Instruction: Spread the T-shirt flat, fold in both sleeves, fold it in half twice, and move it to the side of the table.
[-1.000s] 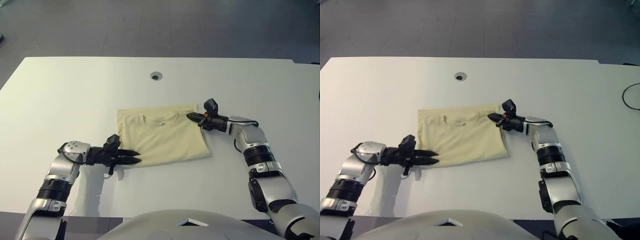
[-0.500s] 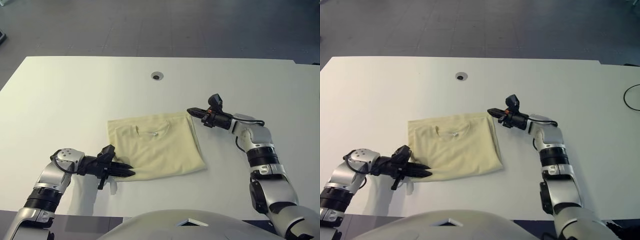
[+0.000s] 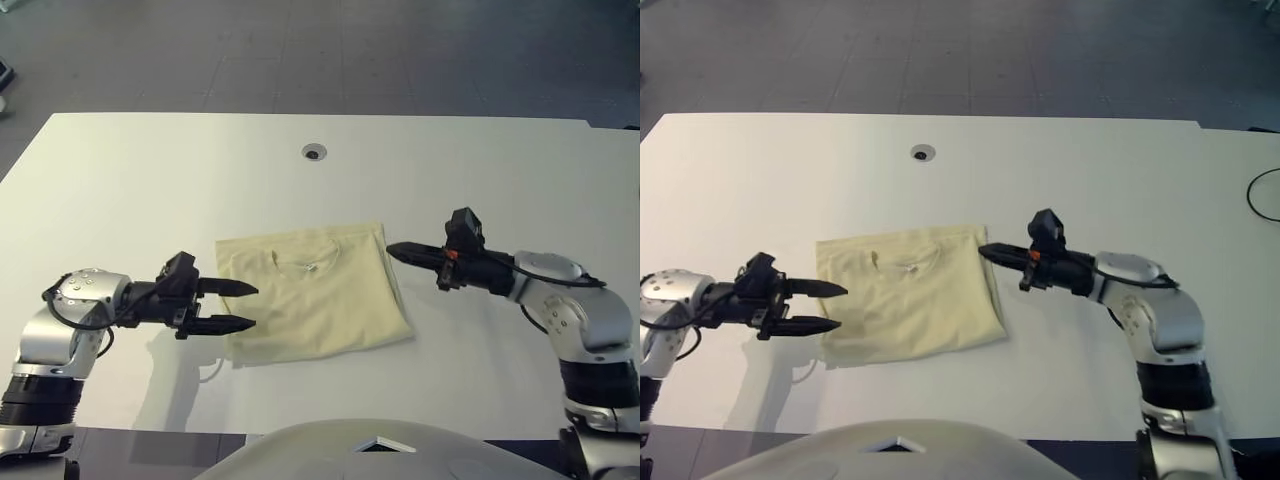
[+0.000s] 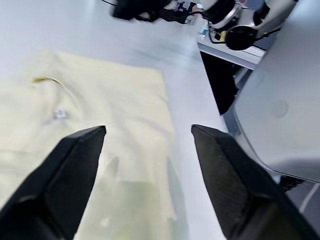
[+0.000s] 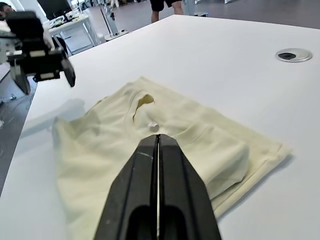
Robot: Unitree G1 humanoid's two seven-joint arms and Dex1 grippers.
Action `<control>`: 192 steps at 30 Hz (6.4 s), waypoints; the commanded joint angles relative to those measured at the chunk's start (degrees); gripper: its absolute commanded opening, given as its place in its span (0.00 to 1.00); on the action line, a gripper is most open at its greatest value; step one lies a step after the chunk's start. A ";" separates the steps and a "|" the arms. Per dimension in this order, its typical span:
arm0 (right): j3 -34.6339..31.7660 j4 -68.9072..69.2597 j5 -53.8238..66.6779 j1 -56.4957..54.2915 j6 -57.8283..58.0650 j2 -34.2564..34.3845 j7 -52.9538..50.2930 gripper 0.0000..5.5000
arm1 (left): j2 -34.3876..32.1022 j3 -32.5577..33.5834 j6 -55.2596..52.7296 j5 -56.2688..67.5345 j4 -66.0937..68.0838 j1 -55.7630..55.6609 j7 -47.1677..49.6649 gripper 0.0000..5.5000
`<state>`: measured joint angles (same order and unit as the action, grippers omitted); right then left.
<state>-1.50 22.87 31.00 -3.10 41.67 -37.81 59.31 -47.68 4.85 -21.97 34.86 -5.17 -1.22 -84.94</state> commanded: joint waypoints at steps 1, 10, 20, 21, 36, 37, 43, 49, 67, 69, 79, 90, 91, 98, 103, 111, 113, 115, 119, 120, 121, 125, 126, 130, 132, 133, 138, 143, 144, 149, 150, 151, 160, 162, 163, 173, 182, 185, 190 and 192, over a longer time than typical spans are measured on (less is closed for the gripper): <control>2.80 3.60 -2.22 2.91 -2.97 -4.21 1.70 0.00 | 3.23 -1.96 5.65 -7.38 4.69 -5.15 7.60 0.72; 11.56 0.70 -10.16 5.23 -9.88 -8.03 3.20 0.00 | 8.93 -10.85 24.99 -28.26 19.59 -10.71 21.77 0.98; 18.75 -8.96 -19.63 4.00 -17.43 -9.44 3.95 0.00 | 9.12 -13.27 34.64 -34.86 30.86 -15.12 27.26 0.98; 19.11 -9.24 -19.83 4.22 -17.87 -9.39 4.02 0.00 | 9.24 -13.45 35.02 -34.93 31.56 -15.57 27.39 0.98; 7.27 1.44 0.67 -0.99 -2.79 -4.33 -0.40 0.00 | 10.35 -11.62 36.66 -26.95 21.20 -15.87 23.94 0.98; 6.69 1.24 1.16 -1.85 -2.27 -4.22 -0.99 0.00 | 10.12 -11.40 36.44 -26.71 20.57 -16.10 23.95 0.98; 6.30 -0.81 0.26 -6.81 -2.28 -4.18 -3.15 0.00 | 6.84 -8.19 32.26 -23.36 10.71 -12.90 23.32 0.98; 14.55 -15.09 -13.71 -13.87 -13.58 -0.32 -6.66 0.00 | -0.37 -7.79 29.16 -26.49 -1.48 0.66 22.02 0.98; 22.49 -39.60 -31.11 -21.14 -30.86 4.83 -3.92 0.00 | -5.35 -9.44 31.07 -36.81 -3.21 7.83 24.65 0.98; 22.85 -39.92 -32.26 -20.64 -31.58 4.14 -3.42 0.00 | -5.83 -10.39 31.59 -38.45 -1.79 6.92 24.62 0.98; 20.93 -31.75 -30.37 -15.69 -25.44 -0.04 -0.27 0.00 | -4.96 -19.95 41.90 -50.54 12.40 -6.39 27.09 0.98; 20.30 -13.68 -29.31 -5.67 -16.05 -8.66 2.45 0.00 | 0.34 -32.19 67.14 -62.21 35.91 -28.08 32.12 0.98; 20.30 -12.17 -29.39 -4.50 -15.73 -9.83 2.70 0.00 | 0.82 -33.16 70.48 -63.35 38.48 -30.10 33.16 0.98; 19.40 2.06 -24.24 1.46 -9.09 -12.57 3.55 0.00 | 5.45 -37.95 88.58 -76.96 53.46 -44.10 51.78 0.98; 19.66 9.43 -21.51 4.98 -5.53 -13.81 3.95 0.00 | 8.19 -41.78 93.68 -88.55 57.29 -51.26 67.11 0.98; 19.83 15.87 -16.85 4.26 0.52 -11.69 0.89 0.00 | 12.97 -50.25 92.05 -105.44 58.38 -59.54 94.18 0.98; 19.99 16.46 -16.09 3.83 1.23 -11.56 0.33 0.00 | 13.45 -52.12 90.63 -108.00 59.27 -61.09 99.34 0.98; 19.93 17.01 -15.38 3.58 1.67 -11.42 -0.16 0.00 | 13.40 -53.94 89.19 -110.24 60.15 -62.51 103.88 0.98; 18.34 17.87 -13.87 3.09 2.17 -11.16 -1.80 0.00 | 12.68 -56.09 86.94 -112.75 61.25 -64.95 111.59 0.98; 17.41 18.22 -13.31 2.91 2.27 -11.11 -2.32 0.00 | 12.25 -56.19 86.39 -113.01 61.25 -65.52 113.35 0.98; 16.17 18.78 -12.48 2.81 2.63 -10.94 -2.95 0.00 | 11.88 -55.91 86.22 -112.58 61.44 -66.15 114.52 0.98; 9.85 20.88 -9.57 3.27 2.68 -11.39 -4.72 0.12 | 8.07 -51.33 92.68 -103.60 61.40 -65.91 111.89 0.98; 7.81 21.36 -8.95 4.30 2.11 -12.04 -4.72 0.15 | 6.37 -49.71 96.77 -98.00 61.10 -64.27 109.09 0.98; 1.87 20.79 -10.47 10.97 -5.01 -14.56 -3.67 0.27 | -4.06 -53.80 104.09 -69.82 49.84 -52.43 97.28 0.98; -0.26 18.09 -12.82 14.01 -10.49 -15.94 -2.64 0.33 | -13.01 -58.83 98.41 -55.55 34.72 -43.26 90.43 0.98; -1.15 16.39 -14.41 15.24 -13.35 -16.65 -2.41 0.37 | -16.90 -60.87 95.70 -50.39 28.27 -38.91 87.91 0.98; -2.03 8.66 -22.62 19.01 -25.14 -19.90 -2.71 0.50 | -30.34 -63.25 84.75 -37.26 7.23 -21.53 79.08 0.98; -1.10 5.70 -28.63 21.85 -33.71 -22.33 -2.43 0.65 | -35.64 -59.24 79.59 -34.31 0.96 -10.21 74.66 0.98; -1.68 6.08 -28.98 23.40 -35.19 -22.71 -1.93 0.68 | -36.49 -57.92 78.46 -33.43 -0.43 -7.87 73.55 0.98; -4.80 7.88 -31.79 29.66 -42.81 -22.64 -2.21 0.82 | -36.75 -51.63 75.02 -32.28 -4.33 1.30 68.60 0.98; -5.14 7.95 -33.03 30.56 -44.51 -22.75 -2.50 0.84 | -36.16 -50.28 74.50 -32.60 -4.33 2.67 67.80 0.98; -5.26 7.66 -34.29 31.26 -46.09 -22.90 -2.76 0.88 | -35.54 -48.94 74.08 -32.85 -4.19 3.89 67.11 0.98; -2.11 4.42 -43.12 33.61 -55.29 -21.49 -6.13 0.98 | -25.16 -38.87 69.83 -40.28 -0.51 8.60 62.17 0.98; -0.78 2.88 -46.68 32.42 -57.79 -20.87 -8.54 0.98 | -22.44 -37.15 69.16 -42.29 0.47 8.94 61.72 0.98; -0.18 2.29 -47.97 31.82 -58.82 -20.58 -9.52 0.98 | -21.24 -36.45 69.28 -43.59 1.25 9.05 61.48 0.98; 8.52 -3.97 -55.82 25.58 -67.96 -17.73 -16.06 0.98 | -12.94 -33.87 71.28 -45.39 3.81 10.51 56.45 0.98; 12.45 -6.61 -54.78 23.81 -73.97 -18.89 -16.60 0.98 | -9.27 -32.36 72.73 -44.27 4.63 10.71 52.99 0.98; 14.06 -7.88 -55.84 21.93 -76.02 -18.48 -16.86 0.98 | -8.20 -31.93 73.25 -43.99 4.99 10.51 52.04 0.98; 16.65 -10.89 -58.77 18.67 -80.11 -17.79 -18.40 0.98 | -6.80 -31.73 73.73 -43.31 5.60 9.63 50.09 0.98; 17.87 -12.03 -59.37 17.55 -81.27 -17.48 -18.77 0.98 | -6.17 -32.02 73.83 -42.91 5.82 9.49 49.10 0.98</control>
<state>12.30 14.53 -22.55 13.39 -39.73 -55.81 38.31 -54.51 -26.98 52.08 -7.67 -0.26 8.66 -34.19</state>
